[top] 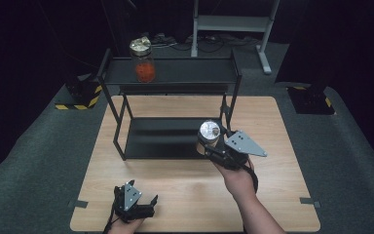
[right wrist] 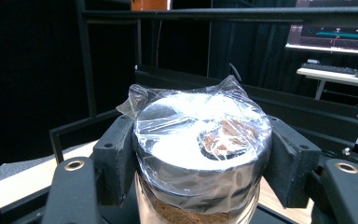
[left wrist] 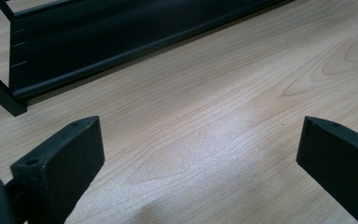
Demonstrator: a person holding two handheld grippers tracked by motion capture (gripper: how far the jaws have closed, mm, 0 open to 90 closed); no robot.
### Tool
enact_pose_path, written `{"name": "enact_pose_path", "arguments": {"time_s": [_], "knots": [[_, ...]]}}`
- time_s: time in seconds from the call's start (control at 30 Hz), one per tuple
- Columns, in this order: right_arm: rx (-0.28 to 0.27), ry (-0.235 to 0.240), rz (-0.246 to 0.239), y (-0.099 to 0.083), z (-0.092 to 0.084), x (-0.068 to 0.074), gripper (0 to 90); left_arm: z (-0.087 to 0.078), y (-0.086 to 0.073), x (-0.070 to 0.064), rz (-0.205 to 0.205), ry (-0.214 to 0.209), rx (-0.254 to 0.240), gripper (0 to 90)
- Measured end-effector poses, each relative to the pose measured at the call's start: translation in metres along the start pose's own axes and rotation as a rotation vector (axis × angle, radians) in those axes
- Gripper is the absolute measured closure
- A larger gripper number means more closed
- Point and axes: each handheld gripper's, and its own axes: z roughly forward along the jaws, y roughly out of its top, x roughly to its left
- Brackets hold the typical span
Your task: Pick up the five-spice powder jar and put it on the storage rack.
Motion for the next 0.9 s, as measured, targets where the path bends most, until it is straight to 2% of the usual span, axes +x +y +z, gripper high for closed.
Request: {"name": "enact_pose_path", "arguments": {"time_s": [0.63,0.83,0.9], "knots": [[-0.041,-0.005,-0.018,0.027,0.016,-0.001,34.3,0.0,-0.001,0.002,-0.008,-0.008,-0.005,1.0],[-0.054,-0.009,-0.027,0.037,0.021,0.0,34.3,0.0,0.0,0.001,0.004,-0.005,0.0,1.0],[-0.058,-0.01,-0.026,0.041,0.022,-0.001,34.3,0.0,-0.001,0.001,-0.009,-0.006,-0.005,1.0]]}}
